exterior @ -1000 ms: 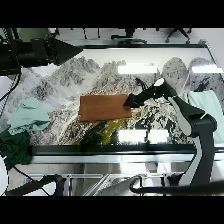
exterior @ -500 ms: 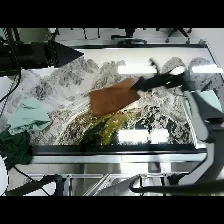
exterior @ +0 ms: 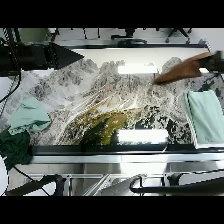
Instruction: Fold the shirts.
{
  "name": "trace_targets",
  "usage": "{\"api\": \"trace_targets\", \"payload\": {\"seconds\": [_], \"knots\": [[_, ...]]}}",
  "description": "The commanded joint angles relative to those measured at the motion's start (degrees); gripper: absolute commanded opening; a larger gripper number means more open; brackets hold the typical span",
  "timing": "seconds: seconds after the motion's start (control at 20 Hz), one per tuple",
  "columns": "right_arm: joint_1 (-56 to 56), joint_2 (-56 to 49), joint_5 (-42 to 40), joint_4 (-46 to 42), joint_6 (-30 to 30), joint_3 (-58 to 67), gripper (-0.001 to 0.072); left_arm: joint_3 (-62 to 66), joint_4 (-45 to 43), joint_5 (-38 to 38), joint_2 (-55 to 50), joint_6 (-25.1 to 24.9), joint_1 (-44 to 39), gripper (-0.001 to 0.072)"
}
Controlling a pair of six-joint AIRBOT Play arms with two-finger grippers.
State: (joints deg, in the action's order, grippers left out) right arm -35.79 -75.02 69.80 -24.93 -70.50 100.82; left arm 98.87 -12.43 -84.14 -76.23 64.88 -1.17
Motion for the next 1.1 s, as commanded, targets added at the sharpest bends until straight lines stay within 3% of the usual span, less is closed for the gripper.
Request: {"api": "trace_targets", "payload": {"seconds": [0.0,0.55,0.8,1.0,1.05], "knots": [[-11.0,0.7,0.0,2.7,-1.2,3.5,0.0017,0.0,0.0,-0.5,0.0,0.0,0.0,0.0017],[-26.4,3.9,27.8,0.8,-15.1,4.6,0.0019,0.0,0.0,-3.1,0.0,-2.0,-0.1,0.0017],[-27.2,7.6,35.6,-20.7,-21.7,3.4,0.0019,0.0,0.0,-2.9,0.0,-3.4,-0.1,0.0017],[-27.2,11.7,35.6,-36.6,-24.3,-4.0,0.0030,0.0,0.0,-3.0,0.0,-3.4,-0.1,0.0017],[-27.2,12.7,35.6,-38.3,-25.3,-6.5,0.0065,0.0,0.0,-2.9,0.0,-3.4,-0.1,0.0017]]}}
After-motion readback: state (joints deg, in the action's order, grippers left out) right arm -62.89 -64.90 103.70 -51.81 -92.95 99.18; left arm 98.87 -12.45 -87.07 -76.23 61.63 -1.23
